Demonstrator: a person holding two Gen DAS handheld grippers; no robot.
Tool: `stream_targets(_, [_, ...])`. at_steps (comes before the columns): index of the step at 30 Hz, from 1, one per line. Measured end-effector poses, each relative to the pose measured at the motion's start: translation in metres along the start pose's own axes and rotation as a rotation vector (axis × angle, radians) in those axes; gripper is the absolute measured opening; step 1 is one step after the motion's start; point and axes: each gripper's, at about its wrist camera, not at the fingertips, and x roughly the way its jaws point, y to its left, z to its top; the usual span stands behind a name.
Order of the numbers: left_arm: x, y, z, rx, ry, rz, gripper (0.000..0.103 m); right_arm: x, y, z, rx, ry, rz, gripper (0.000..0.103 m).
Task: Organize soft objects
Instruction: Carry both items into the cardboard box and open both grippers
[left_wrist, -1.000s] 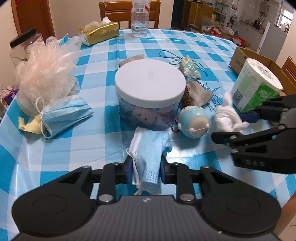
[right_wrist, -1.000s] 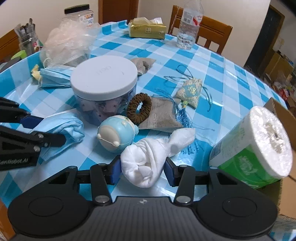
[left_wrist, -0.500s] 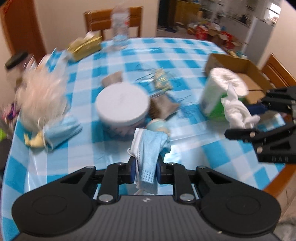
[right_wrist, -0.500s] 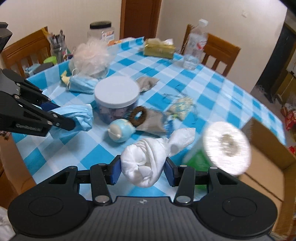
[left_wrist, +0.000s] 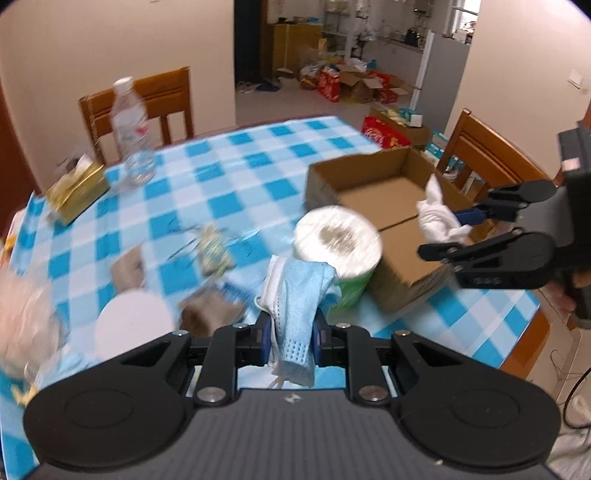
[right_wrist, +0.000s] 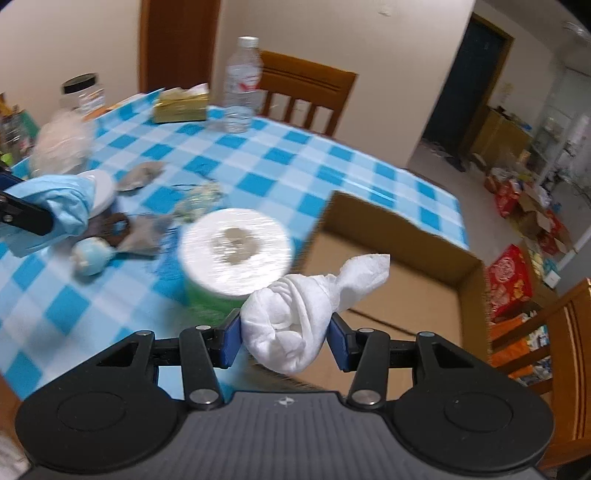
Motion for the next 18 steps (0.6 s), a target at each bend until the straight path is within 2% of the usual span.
stream_targets(2, [0.005, -0.011, 0.014, 0.016, -0.01, -0.014, 0.019, 0.009, -0.012, 0.0, 0.019, -0.008, -0.008, 0.055])
stream_targets(3, [0.008, -0.017, 0.021, 0.021, -0.016, -0.017, 0.019, 0.013, -0.017, 0.0, 0.034, -0.016, -0.012, 0.059])
stream_targets(6, [0.016, -0.034, 0.042, 0.04, -0.046, -0.024, 0.019, 0.028, -0.028, -0.003, 0.06, -0.02, 0.011, 0.09])
stream_targets(7, [0.019, -0.038, 0.048, 0.042, -0.055, -0.024, 0.019, 0.031, -0.03, -0.005, 0.067, -0.018, 0.021, 0.093])
stream_targets(12, [0.039, -0.062, 0.087, 0.077, -0.106, -0.032, 0.019, 0.029, -0.033, -0.015, 0.076, -0.006, 0.067, 0.096])
stream_targets(15, [0.059, -0.077, 0.109, 0.092, -0.106, -0.044, 0.019, 0.021, -0.038, -0.021, 0.101, -0.017, 0.081, 0.102])
stream_targets(18, [0.08, -0.092, 0.127, 0.106, -0.097, -0.068, 0.022, 0.012, -0.044, -0.026, 0.117, -0.032, 0.084, 0.103])
